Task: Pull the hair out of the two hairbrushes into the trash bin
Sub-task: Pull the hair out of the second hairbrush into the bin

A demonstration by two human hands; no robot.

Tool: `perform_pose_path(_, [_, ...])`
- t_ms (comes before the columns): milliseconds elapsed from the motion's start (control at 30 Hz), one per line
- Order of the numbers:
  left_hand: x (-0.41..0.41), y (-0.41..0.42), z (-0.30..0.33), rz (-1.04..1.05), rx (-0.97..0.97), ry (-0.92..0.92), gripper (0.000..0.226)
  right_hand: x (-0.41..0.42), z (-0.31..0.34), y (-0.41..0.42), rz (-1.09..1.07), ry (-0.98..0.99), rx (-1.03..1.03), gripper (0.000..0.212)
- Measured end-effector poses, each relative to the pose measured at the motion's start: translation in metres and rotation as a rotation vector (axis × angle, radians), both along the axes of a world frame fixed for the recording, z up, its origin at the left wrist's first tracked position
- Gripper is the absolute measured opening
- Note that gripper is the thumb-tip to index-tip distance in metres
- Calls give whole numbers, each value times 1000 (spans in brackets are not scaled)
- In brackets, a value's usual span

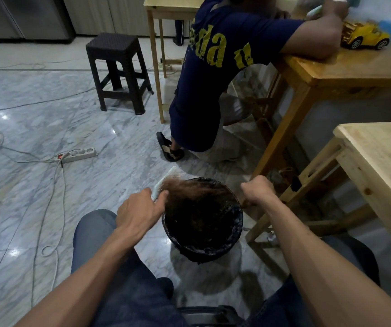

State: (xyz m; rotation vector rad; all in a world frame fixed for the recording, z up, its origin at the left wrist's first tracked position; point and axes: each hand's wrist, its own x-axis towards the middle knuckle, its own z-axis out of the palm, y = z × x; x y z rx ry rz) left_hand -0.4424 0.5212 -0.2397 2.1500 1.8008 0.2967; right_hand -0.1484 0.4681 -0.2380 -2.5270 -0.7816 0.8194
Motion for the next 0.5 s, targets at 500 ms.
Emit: perform_pose_path(500, [33,-23,6,-74,-15,-21,53,-35,7,-6,333,669,166,40])
